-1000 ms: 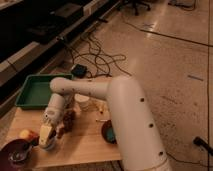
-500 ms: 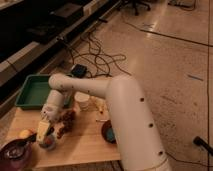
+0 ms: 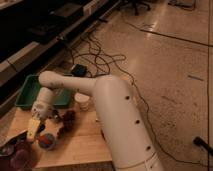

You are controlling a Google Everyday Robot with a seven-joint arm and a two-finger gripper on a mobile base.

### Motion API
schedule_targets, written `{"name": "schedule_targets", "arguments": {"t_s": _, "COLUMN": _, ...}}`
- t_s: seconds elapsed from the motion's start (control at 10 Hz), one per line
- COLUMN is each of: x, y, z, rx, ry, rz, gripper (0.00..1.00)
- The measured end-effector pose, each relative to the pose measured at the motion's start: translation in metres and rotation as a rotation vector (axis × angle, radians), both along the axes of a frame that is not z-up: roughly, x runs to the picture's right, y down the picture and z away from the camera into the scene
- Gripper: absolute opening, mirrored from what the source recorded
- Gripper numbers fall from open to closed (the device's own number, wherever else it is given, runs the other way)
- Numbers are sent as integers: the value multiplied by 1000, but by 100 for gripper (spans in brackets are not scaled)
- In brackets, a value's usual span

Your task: Wipe purple bowl with brush

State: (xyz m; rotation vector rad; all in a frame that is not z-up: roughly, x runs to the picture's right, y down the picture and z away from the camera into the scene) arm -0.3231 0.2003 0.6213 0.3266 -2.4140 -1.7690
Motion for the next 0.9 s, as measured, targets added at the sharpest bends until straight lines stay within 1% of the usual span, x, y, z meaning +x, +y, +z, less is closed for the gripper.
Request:
{"name": "schedule_targets", "arguments": {"t_s": 0.2, "x": -7, "y": 4, "z": 4, "rx": -4, "ry": -5, "rz": -15, "gripper": 0}}
{"name": "schedule_targets", "arguments": {"t_s": 0.5, "x": -7, "y": 11, "z": 7, "rx": -9, "ry": -4, "rz": -36, "gripper": 0}}
{"name": "schedule_targets", "arguments": {"t_s": 0.7, "x": 2, "y": 18, "z": 6, "rx": -14, "ry": 4, "rz": -48, "gripper": 0}}
{"name": "schedule_targets", "arguments": {"t_s": 0.9, "x": 21, "y": 27, "z": 4, "rx": -20, "ry": 24, "rz": -52, "gripper": 0}}
